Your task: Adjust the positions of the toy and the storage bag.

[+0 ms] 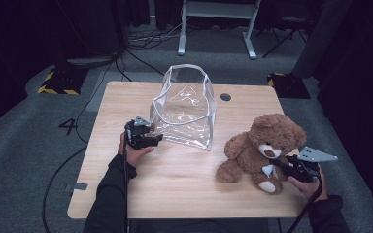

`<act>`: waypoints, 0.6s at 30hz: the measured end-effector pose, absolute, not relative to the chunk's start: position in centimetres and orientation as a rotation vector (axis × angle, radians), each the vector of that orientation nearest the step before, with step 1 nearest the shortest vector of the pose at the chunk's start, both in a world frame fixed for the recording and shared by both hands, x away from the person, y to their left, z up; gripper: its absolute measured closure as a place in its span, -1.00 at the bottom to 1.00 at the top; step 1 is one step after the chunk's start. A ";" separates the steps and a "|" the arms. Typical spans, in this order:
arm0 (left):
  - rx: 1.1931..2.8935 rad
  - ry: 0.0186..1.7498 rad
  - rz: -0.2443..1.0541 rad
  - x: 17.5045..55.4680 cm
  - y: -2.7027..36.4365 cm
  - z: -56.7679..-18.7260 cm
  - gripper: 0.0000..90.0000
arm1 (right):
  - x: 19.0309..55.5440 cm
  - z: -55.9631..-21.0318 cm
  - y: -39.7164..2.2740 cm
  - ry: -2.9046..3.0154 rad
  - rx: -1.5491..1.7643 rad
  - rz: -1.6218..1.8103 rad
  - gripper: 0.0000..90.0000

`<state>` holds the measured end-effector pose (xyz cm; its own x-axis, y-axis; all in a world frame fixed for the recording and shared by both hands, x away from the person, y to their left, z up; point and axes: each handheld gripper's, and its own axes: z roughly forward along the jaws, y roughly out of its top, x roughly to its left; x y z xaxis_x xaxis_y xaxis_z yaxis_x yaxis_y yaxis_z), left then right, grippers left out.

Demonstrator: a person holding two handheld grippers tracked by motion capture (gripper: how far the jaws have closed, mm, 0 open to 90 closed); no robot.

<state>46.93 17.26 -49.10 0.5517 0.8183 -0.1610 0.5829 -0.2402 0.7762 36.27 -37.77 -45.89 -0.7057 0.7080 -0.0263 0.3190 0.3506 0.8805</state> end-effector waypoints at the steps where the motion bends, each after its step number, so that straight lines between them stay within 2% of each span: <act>1: 1.957 1.132 0.372 47.1 17.1 -49.1 -0.11 | 36.3 -45.9 -37.8 2.215 0.901 1.310 0.59; 3: 1.981 1.115 0.370 47.3 16.7 -49.3 -0.03 | 36.3 -46.0 -37.9 2.216 0.906 1.313 0.59; 5: 1.986 1.101 0.347 47.4 16.4 -49.6 0.27 | 36.2 -46.0 -38.0 2.219 0.903 1.319 0.59; 12: 2.084 1.045 0.388 47.4 15.0 -49.6 0.98 | 36.2 -46.0 -38.1 2.217 0.907 1.325 0.59; 16: 2.090 1.040 0.393 47.4 14.8 -49.6 0.99 | 36.2 -46.1 -38.3 2.216 0.911 1.327 0.59; 18: 2.030 1.041 0.406 46.9 15.5 -49.0 0.82 | 36.2 -46.1 -38.4 2.215 0.909 1.322 0.59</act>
<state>46.94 15.48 -49.03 0.6093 0.7896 -0.0722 0.5325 -0.3400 0.7751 36.17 -38.37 -46.10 -0.7068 0.7073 -0.0120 0.3251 0.3398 0.8825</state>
